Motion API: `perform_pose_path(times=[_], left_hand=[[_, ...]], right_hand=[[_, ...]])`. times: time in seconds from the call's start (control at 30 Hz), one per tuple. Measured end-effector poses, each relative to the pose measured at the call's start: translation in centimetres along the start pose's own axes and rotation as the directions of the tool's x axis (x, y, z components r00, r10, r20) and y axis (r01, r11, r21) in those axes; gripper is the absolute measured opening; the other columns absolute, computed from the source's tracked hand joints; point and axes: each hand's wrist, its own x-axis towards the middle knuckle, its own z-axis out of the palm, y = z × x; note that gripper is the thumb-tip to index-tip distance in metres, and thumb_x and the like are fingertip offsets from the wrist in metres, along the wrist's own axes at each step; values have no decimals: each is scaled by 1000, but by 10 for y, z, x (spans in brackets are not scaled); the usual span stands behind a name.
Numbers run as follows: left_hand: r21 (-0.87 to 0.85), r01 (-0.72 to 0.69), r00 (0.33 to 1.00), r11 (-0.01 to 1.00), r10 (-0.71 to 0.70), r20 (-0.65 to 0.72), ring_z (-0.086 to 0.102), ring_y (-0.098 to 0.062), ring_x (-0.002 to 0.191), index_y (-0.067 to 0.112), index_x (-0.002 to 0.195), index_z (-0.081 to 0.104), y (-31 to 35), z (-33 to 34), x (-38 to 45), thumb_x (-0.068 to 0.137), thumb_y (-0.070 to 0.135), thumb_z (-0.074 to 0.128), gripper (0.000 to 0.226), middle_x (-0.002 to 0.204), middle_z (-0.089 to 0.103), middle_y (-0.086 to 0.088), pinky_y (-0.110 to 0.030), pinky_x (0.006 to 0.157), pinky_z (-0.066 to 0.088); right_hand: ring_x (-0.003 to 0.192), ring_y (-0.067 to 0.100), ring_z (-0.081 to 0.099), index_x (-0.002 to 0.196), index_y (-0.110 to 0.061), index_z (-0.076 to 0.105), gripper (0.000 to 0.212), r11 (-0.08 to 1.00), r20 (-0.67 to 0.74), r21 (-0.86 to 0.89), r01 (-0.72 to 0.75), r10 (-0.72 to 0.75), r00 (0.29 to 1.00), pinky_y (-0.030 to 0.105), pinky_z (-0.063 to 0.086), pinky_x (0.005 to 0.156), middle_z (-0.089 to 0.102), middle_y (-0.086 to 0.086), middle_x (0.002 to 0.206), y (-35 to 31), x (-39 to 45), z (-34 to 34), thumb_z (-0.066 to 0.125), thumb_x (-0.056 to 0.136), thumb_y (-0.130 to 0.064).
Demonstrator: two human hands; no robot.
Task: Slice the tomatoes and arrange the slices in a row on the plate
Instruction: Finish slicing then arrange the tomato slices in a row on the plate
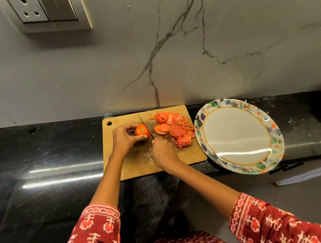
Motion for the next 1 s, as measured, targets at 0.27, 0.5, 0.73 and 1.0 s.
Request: perform_pose_path(times=[0.27,0.5,0.73,1.0], left_hand=[[12,-32,999,999,32,19,60,-25,106,3,110,65,2,-3,-1,65,10,82,49,115,64,-14,-24,81,48],[-5,-19,1000,1000,19,14,59,-24,106,3,112,64,2,-2,-3,66,11,81,49,117,63,-14,-27,82,49],[-34,-14,1000,999,14,20,59,-24,106,3,111,64,0,-5,-3,67,11,81,49,117,63,-14,-25,81,48],[-12,-8,1000,1000,8,25,59,-24,106,3,112,63,2,-5,-4,66,10,81,50,118,62,-14,-26,82,48]], right_hand=[[114,36,55,121,-2,52,28,1000,48,28,-9,8,999,38,45,86,58,19,122,-8,17,-3,40,99,-13],[114,36,55,121,0,50,32,999,71,48,-19,16,997,39,43,88,58,21,121,3,7,5,32,102,-18],[116,38,54,122,1,51,33,1000,99,13,-17,15,995,39,43,88,58,22,122,0,16,11,32,102,-18],[120,37,51,125,1,48,31,999,121,-40,-5,9,993,41,42,92,54,20,128,-3,24,13,38,100,-14]])
